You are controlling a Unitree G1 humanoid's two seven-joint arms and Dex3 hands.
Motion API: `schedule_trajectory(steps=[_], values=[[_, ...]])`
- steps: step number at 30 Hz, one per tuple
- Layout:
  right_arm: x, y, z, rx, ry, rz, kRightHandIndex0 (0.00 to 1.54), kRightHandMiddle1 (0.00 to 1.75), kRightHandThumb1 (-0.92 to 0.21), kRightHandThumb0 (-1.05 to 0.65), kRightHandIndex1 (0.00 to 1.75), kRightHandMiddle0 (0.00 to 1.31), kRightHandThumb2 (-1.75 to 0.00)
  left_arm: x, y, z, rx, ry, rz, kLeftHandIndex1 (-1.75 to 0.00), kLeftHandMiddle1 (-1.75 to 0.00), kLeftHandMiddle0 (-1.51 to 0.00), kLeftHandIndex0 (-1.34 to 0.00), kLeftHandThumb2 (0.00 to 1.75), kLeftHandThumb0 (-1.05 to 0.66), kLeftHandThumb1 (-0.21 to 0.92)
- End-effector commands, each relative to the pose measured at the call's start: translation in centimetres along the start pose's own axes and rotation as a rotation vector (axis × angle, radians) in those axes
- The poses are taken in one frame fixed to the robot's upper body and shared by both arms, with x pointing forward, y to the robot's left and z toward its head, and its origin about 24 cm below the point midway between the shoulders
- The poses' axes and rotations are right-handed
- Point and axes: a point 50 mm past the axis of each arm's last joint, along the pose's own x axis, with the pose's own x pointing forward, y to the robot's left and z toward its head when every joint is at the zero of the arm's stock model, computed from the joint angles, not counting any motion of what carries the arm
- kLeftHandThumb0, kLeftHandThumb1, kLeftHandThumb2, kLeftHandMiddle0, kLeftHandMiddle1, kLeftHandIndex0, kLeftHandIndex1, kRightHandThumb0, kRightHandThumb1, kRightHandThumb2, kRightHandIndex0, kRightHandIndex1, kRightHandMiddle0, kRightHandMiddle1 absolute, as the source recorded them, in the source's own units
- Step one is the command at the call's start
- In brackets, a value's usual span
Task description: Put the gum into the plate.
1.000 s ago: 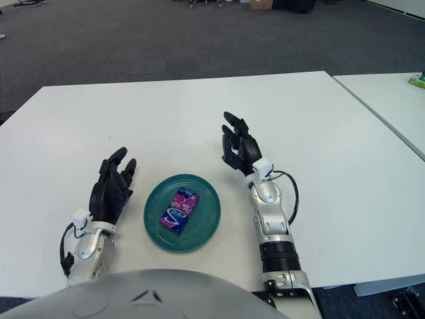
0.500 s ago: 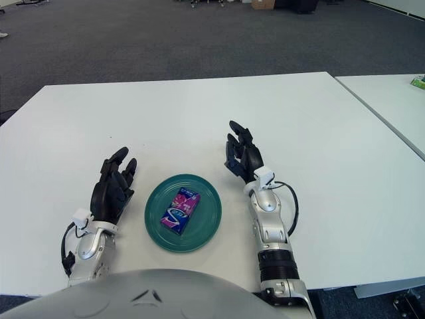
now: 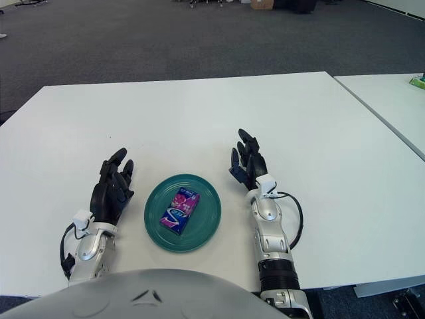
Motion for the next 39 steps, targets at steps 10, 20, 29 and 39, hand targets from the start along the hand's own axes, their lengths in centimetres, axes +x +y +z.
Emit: schedule_trajectory(steps=[10,20,29,39], values=[[-1.2,1.2,-2.2,0.007,0.051,0.010,0.15,0.36,-0.92,-0.74,0.01,0.00,-0.90,0.0,-0.2,0.3,0.047,-0.019,0.031,-0.55,0.00,-0.22,0.00,0.95,-0.91,0.92],[-1.0,1.0,-2.8,0.034,0.088,-0.014,0.16,0.37,-0.92,-0.71,0.01,0.00,-0.89,0.0,-0.3,0.1,0.069,-0.018,0.047,-0.53,0.00,-0.21,0.00,0.95,-0.92,0.92],[-1.3,0.7,-2.9,0.024,0.095,-0.017,0.17,0.38,-0.92,-0.71,0.01,0.00,-0.89,0.1,0.0,-0.1,0.109,-0.065,0.007,-0.49,0.00,-0.18,0.00,0.97,-0.95,0.92],[-1.4,0.7,-2.7,0.019,0.096,-0.013,0.15,0.36,-0.92,-0.72,0.00,0.00,-0.87,0.2,0.2,-0.3,0.126,-0.065,-0.019,-0.48,0.00,-0.17,0.00,0.99,-0.95,0.92]])
